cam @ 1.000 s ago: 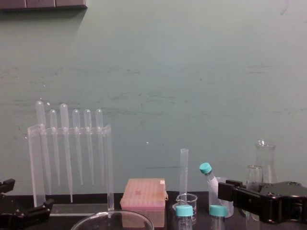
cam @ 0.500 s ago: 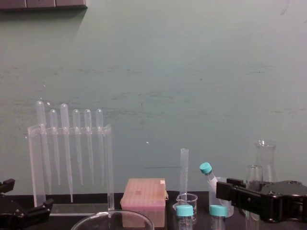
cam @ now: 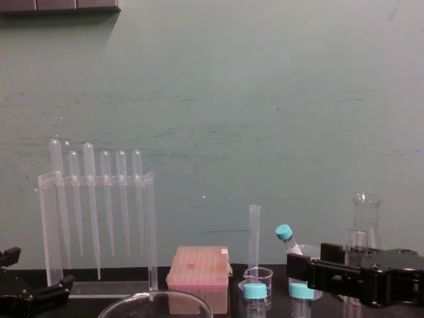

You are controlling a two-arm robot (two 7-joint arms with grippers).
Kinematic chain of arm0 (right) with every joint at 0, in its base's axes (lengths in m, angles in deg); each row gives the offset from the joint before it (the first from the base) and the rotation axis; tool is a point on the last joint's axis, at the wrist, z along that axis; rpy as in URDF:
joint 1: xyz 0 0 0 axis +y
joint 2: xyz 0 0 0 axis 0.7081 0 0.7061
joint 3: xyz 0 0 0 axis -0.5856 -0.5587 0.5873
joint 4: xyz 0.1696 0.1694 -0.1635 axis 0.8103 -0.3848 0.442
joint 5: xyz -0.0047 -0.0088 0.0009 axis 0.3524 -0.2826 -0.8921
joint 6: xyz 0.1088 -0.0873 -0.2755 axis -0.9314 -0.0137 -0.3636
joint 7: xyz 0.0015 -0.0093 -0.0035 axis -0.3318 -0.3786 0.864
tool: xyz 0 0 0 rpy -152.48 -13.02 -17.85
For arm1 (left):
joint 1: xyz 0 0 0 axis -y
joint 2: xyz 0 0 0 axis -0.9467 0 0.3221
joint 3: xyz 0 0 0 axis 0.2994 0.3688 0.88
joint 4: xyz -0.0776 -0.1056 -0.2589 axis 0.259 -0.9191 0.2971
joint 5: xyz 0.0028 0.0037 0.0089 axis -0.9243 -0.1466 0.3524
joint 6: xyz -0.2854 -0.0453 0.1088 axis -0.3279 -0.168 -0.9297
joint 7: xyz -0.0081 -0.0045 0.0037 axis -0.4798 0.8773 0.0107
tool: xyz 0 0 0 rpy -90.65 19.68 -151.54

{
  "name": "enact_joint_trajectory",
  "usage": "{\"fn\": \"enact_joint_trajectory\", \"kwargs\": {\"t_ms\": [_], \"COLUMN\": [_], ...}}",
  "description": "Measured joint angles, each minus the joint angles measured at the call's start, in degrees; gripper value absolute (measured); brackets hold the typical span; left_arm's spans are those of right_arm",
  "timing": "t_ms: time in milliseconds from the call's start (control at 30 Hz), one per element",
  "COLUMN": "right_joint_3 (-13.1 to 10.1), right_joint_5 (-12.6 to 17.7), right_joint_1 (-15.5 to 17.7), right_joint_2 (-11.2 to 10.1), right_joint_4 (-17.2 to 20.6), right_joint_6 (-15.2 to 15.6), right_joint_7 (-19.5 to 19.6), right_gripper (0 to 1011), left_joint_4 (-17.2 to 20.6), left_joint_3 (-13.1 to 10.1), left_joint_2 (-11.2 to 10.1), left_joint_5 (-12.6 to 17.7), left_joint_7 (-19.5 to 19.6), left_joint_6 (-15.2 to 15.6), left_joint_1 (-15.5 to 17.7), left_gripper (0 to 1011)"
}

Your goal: Hold the test tube with one hand and immerse one end into the beaker, then return it to the test tube rack.

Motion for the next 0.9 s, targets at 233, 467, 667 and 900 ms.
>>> {"fn": "enact_joint_trajectory", "kwargs": {"t_ms": [233,467,667,900], "right_joint_3": [0.00,0.02,-0.70,-3.64], "right_joint_5": [-0.02,-0.91,-3.64,-6.91], "right_joint_1": [0.00,-0.39,-1.01,-0.40], "right_joint_2": [0.00,-1.12,-2.97,-5.18], "right_joint_4": [0.01,2.75,8.37,14.28], "right_joint_6": [0.00,0.04,-0.26,0.24], "right_joint_7": [0.00,0.33,1.56,4.26], "right_gripper": [941,1000,1000,1000], "left_joint_4": [0.00,0.00,0.00,0.00], "left_joint_3": [0.00,0.00,0.00,0.00], "left_joint_2": [0.00,0.00,0.00,0.00], "left_joint_5": [0.00,0.00,0.00,0.00], "left_joint_7": [0.00,0.00,0.00,0.00], "left_joint_6": [0.00,0.00,0.00,0.00], "left_joint_1": [0.00,0.00,0.00,0.00], "left_gripper": [1000,1000,1000,1000]}}
